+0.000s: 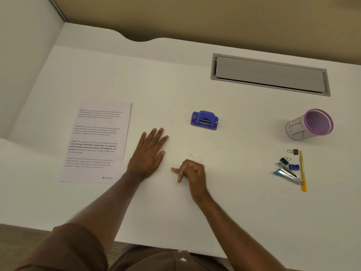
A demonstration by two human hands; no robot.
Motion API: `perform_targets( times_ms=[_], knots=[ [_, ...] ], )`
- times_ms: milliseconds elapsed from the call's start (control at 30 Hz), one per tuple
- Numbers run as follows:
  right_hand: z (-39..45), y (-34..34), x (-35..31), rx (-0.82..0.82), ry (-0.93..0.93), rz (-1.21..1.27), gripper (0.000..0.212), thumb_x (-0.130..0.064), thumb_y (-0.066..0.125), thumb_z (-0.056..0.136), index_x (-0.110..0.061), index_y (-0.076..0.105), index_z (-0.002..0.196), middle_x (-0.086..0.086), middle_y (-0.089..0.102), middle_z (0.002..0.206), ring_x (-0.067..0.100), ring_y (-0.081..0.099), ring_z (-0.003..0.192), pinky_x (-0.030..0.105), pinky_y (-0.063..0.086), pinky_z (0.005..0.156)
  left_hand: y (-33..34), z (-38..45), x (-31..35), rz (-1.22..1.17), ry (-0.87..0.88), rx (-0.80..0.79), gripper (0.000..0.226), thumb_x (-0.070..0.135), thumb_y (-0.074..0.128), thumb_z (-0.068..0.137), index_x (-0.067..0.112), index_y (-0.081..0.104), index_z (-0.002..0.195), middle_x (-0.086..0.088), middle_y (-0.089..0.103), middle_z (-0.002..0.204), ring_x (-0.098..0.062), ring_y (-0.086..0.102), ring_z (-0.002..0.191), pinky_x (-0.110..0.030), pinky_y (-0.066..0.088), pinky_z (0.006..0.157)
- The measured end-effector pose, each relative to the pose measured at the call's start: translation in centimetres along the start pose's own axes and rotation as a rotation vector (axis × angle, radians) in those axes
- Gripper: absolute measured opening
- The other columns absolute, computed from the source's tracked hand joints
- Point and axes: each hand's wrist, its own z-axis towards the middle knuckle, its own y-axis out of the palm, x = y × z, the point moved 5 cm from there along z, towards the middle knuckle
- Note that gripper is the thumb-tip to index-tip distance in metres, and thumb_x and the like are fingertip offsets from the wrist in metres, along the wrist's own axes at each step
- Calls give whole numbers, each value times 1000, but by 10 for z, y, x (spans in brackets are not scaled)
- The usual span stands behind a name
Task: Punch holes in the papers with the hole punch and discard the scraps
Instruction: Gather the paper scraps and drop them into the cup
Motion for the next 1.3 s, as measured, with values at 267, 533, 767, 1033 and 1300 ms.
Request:
perform_targets(
  times_ms=[267,533,767,1033,1300],
  knots=[
    [9,15,1,164,-93,-30,33,-4,42,84,7,49,53,13,49,54,22,43,53,46,49,108,-4,0,2,-31,-20,8,53,23,37,103,17,37,156,-4,24,169,-22,15,159,-51,13,129],
    [21,-51,-25,243,-87,14,32,5,38,76,-2,39,45,6,32,46,32,25,45,50,60,82,-3,0,3,-29,-16,11,53,24,37,104,17,36,157,-4,24,169,-22,16,158,-52,14,128],
    [2,-99,-31,122,17,-183,36,3,37,78,-18,40,49,4,24,49,59,39,48,32,58,56,-3,0,3,-30,-23,2,53,27,36,104,17,37,156,-4,23,169,-22,15,159,-51,12,129],
    [48,-68,-36,63,-23,-291,31,-2,43,82,-9,38,52,-1,27,57,5,39,49,40,62,62,-4,0,4,-21,-22,7,52,26,37,104,16,39,156,-5,25,169,-24,17,158,-51,13,128],
    [62,-81,-42,212,-39,-231,26,-6,46,79,0,52,55,-4,46,51,21,43,46,34,58,54,-5,0,5,-19,-23,16,52,26,38,104,16,39,155,-5,26,168,-25,19,158,-52,14,128]
  ],
)
